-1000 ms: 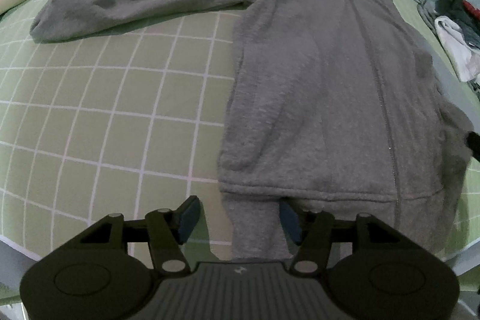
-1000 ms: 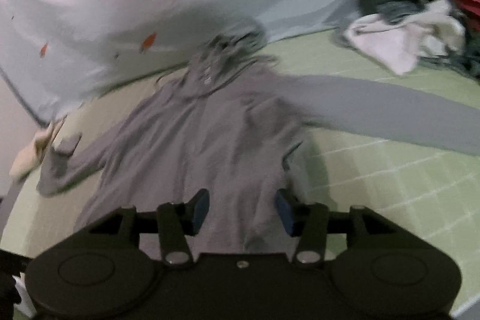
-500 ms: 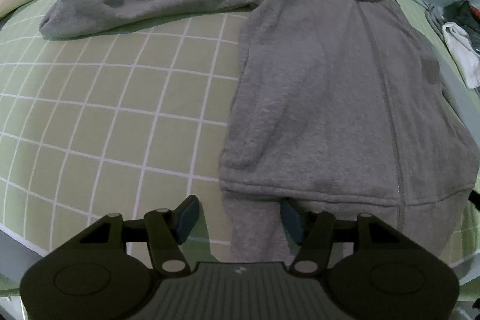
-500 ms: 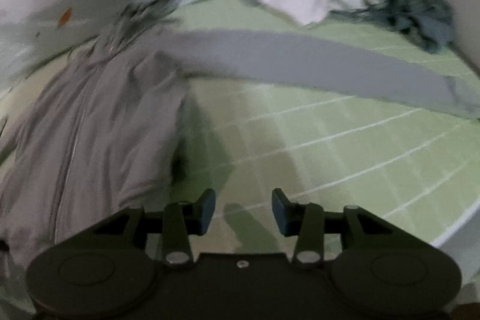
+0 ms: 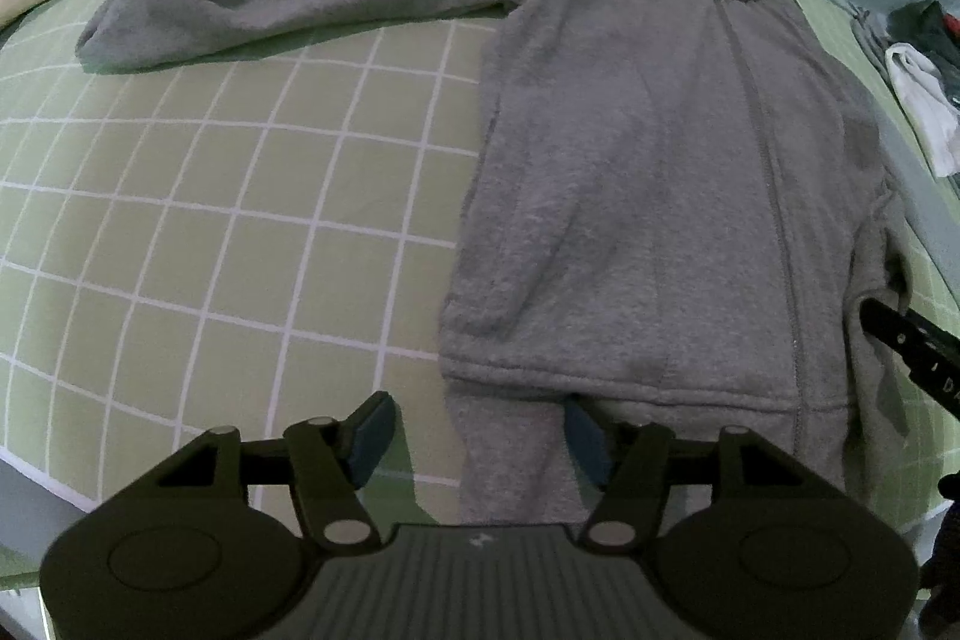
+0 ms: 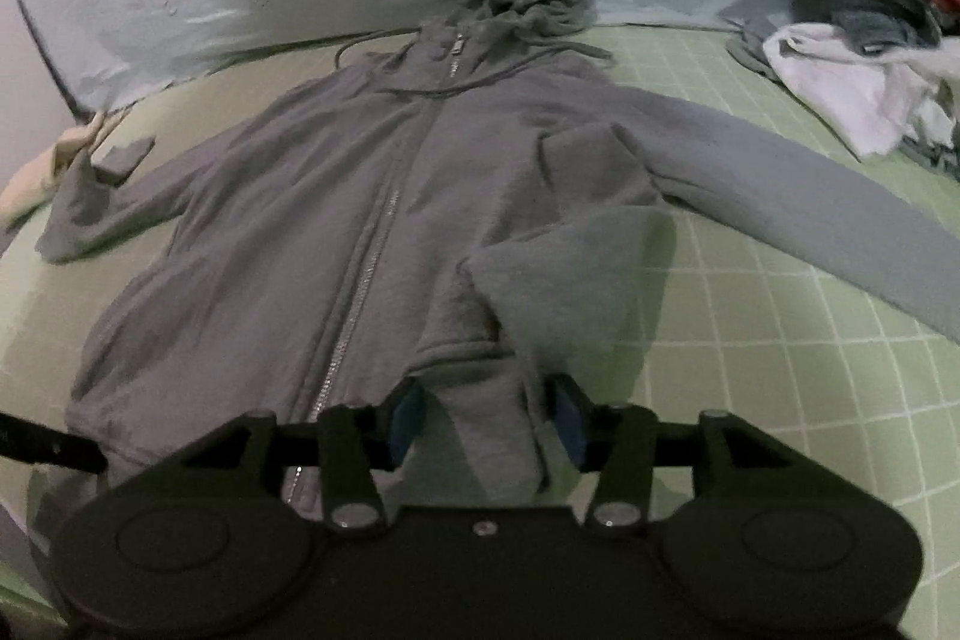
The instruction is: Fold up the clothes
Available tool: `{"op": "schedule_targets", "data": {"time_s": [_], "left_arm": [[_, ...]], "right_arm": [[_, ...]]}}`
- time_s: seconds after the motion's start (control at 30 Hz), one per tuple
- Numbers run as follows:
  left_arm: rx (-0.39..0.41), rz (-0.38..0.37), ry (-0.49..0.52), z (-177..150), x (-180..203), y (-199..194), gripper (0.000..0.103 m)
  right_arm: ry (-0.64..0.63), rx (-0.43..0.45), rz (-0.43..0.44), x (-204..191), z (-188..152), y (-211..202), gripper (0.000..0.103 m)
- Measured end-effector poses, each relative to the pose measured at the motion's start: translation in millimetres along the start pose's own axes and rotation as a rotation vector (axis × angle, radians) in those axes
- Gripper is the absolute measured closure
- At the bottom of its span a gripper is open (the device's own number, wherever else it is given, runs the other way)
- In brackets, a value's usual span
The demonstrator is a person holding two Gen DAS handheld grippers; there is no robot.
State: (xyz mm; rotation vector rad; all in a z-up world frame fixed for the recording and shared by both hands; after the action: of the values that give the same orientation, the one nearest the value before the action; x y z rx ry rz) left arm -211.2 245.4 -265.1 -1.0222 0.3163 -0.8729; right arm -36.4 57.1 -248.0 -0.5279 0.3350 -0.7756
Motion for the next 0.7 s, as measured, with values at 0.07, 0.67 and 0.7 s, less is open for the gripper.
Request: {"op": "schedule_targets", "data": {"time_s": [0.07,0.67,0.7], "left_arm": [[-0.003,-0.003,0.000,1,0,1,0.037],[-0.005,-0.004,0.025,2,3,7,0.032],[-0.005,-0.004,0.025,2,3,7,0.032]], "right_arm": [[0.006,-0.011,-0.007,5,0,-4,0.053],[0.063,-0.023,-0.084,23,0,-3,0.070],[0.067,-0.025,-0.094,26,0,-3,0.069]]}}
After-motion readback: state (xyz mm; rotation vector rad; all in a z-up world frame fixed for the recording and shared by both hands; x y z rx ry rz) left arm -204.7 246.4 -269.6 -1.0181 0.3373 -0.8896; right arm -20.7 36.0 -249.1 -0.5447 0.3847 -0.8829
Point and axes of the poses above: each gripper's, at about its wrist camera, not at the fingertips, and y roughly the way its jaws point, x to its right, z to its top, the point moved 9 cm from there along y, roughly the way its jaws point, and after that the axes turned 15 degrees about x, right-handed, at the moved point
